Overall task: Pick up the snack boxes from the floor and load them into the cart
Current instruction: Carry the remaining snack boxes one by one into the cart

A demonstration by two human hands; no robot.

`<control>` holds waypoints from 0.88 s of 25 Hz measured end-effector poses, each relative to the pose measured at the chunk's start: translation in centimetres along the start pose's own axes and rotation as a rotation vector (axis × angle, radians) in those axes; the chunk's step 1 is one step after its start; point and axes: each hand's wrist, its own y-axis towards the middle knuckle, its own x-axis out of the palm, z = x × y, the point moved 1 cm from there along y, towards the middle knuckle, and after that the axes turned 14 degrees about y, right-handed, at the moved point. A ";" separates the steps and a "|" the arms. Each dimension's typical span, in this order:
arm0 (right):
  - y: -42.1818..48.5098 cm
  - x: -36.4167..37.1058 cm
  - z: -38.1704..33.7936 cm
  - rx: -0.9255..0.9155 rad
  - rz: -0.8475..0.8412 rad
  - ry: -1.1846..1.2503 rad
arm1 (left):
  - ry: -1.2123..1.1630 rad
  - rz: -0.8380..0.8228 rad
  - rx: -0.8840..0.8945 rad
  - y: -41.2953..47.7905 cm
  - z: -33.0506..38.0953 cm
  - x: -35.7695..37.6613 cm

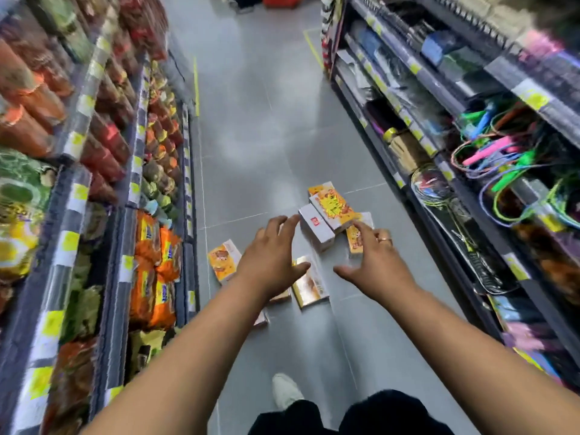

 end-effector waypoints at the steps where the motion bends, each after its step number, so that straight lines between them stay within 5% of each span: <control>1: 2.4 0.8 0.6 0.027 0.007 0.010 | 0.002 -0.018 0.003 2.7 -0.7 0.8; 11: 25.0 8.7 11.4 0.212 0.000 0.059 | -0.238 -0.076 -0.091 26.5 -3.7 14.9; 22: 41.7 30.0 33.9 0.464 -0.013 0.144 | -0.292 -0.145 -0.154 42.9 -11.8 45.1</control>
